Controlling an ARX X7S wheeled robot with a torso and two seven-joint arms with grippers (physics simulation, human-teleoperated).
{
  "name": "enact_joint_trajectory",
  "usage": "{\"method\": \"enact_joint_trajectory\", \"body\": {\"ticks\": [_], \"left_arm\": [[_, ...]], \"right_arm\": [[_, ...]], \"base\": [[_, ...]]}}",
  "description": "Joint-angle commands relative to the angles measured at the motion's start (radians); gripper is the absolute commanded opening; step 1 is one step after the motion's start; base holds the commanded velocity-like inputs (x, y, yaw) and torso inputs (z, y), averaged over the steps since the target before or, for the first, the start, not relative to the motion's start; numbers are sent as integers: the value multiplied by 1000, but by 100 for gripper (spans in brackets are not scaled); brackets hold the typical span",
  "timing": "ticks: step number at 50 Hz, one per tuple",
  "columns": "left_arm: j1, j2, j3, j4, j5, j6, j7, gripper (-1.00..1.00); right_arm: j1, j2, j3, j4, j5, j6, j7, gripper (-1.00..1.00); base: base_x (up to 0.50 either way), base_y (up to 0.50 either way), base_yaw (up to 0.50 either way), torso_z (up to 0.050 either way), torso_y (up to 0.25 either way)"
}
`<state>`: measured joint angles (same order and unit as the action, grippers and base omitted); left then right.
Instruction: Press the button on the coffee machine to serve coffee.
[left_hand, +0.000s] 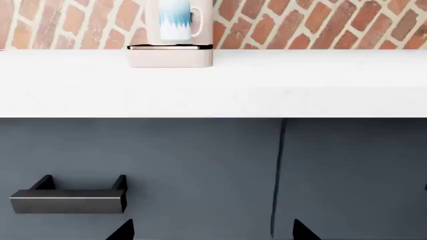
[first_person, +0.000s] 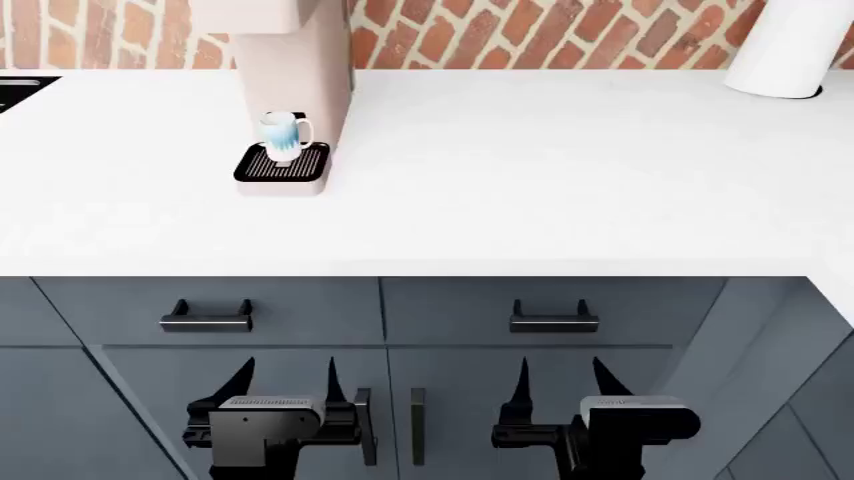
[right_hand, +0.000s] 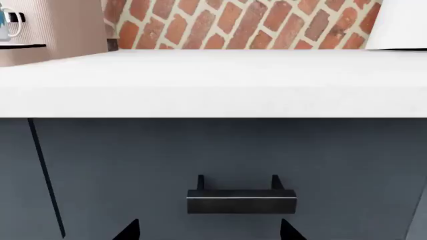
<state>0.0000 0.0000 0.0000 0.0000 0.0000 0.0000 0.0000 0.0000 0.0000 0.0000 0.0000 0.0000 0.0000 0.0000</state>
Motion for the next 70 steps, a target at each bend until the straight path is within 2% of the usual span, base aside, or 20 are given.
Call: {"method": "enact_joint_trajectory", "body": {"ticks": [1, 30, 70], "left_arm": [[1, -16, 22, 0, -14, 1, -16, 100], [-8, -71, 99, 5, -67, -31, -94, 100], [-13, -117, 143, 0, -113, -24, -136, 100]], "right_arm": [[0, 16, -23, -2, 14, 2, 17, 100], [-1, 84, -110, -13, 35, -7, 80, 100], [6, 125, -159, -10, 51, -11, 140, 100]], "base": [[0, 0, 0, 0, 0], [0, 2, 0, 0, 0], [34, 379, 0, 0, 0]]}}
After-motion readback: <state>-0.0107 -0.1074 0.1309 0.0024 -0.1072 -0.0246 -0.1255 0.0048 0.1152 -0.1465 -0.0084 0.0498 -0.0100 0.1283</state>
